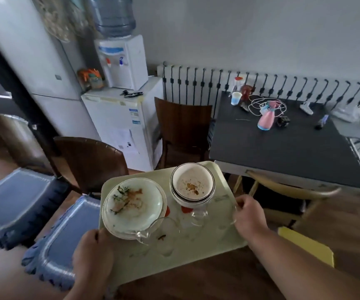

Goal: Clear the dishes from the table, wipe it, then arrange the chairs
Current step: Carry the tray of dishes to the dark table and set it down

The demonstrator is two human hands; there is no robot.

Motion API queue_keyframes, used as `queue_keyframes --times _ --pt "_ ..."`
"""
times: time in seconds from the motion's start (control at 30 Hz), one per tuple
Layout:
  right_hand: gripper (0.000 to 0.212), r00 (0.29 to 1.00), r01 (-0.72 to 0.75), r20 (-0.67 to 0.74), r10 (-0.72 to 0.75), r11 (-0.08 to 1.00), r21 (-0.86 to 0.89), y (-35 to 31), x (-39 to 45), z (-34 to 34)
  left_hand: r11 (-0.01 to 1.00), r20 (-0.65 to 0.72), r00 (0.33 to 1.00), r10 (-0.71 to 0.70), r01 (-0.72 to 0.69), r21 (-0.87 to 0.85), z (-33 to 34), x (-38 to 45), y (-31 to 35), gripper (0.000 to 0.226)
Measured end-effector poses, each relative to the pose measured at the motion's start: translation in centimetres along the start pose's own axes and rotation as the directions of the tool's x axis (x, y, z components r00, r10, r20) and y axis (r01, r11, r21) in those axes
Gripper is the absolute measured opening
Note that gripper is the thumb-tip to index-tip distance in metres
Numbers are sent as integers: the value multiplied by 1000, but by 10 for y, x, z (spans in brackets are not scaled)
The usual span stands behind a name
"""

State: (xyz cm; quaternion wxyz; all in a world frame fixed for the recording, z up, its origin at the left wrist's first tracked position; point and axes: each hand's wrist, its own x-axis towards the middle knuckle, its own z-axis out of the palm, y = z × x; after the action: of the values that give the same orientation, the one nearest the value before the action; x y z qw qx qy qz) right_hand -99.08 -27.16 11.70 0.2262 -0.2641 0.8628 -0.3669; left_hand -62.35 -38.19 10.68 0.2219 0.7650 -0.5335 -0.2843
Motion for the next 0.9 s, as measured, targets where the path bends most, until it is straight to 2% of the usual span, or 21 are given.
queue_keyframes --times 0.33,0.57,0.77,0.9 --pt "10 962 -176 -214 167 984 -25 33 80 -24 976 194 957 217 -214 -36 101 70 111 27" --pt "22 898 -279 -351 266 960 13 26 135 -40 924 264 891 368 -381 -2 172 128 199 37" --pt "26 877 -303 -386 287 953 22 26 195 -72 912 320 859 399 -408 -44 227 132 266 33" --pt "25 867 -330 -385 315 944 31 44 250 -91 920 330 865 378 -390 -31 278 134 306 34"
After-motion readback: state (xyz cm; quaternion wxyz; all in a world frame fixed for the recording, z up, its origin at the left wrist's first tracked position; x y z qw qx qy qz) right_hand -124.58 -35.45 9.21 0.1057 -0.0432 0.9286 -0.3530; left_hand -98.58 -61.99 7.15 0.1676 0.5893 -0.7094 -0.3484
